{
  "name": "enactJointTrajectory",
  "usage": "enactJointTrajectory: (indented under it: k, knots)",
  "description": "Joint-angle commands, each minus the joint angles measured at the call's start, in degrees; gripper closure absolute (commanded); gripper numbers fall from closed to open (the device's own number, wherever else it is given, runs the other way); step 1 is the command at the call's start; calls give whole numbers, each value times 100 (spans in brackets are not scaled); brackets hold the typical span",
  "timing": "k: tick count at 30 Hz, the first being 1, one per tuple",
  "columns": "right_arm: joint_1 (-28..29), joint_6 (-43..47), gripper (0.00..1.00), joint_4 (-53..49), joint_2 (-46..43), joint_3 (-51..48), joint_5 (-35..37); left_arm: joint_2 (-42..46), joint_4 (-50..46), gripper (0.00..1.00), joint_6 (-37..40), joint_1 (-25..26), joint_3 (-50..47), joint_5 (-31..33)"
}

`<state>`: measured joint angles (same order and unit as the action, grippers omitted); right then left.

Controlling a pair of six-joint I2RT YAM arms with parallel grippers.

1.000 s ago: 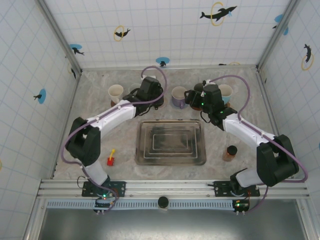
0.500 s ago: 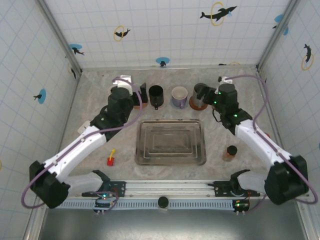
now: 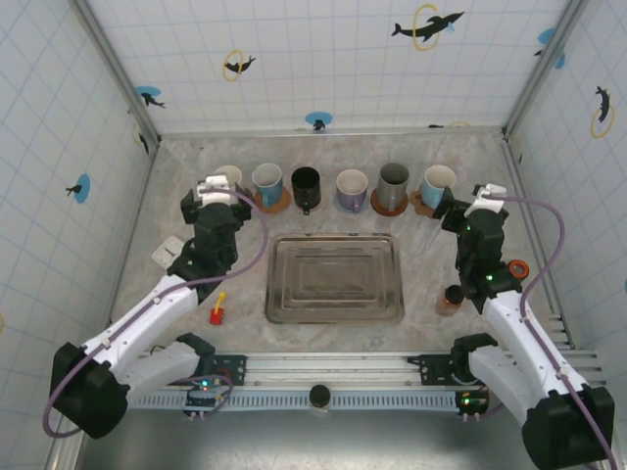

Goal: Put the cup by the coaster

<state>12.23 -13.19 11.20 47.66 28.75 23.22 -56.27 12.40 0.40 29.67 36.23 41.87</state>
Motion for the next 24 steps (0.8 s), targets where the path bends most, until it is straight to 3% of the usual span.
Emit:
enactJointTrajectory:
  k: [1, 6, 9, 14, 24]
  knots:
    - [-260, 353, 0, 912, 131, -324, -119, 364, 1043, 3, 84, -582, -555, -338]
    - [-653, 343, 0, 1494, 825, -541, -282, 496, 2056, 3, 330, -1183, -1313, -782]
    - [-841, 349, 0, 1776, 1284, -565, -484, 243, 2433, 3, 503, -1397, -1533, -1048]
    - [-987, 523, 0, 2429, 1895, -680, -627, -171, 3187, 3, 391, -1907, -1964, -2044]
    - [-1221, 672, 0, 3682, 2878, -916, -794, -1032, 4435, 3, 514, -2504, -2489, -3086]
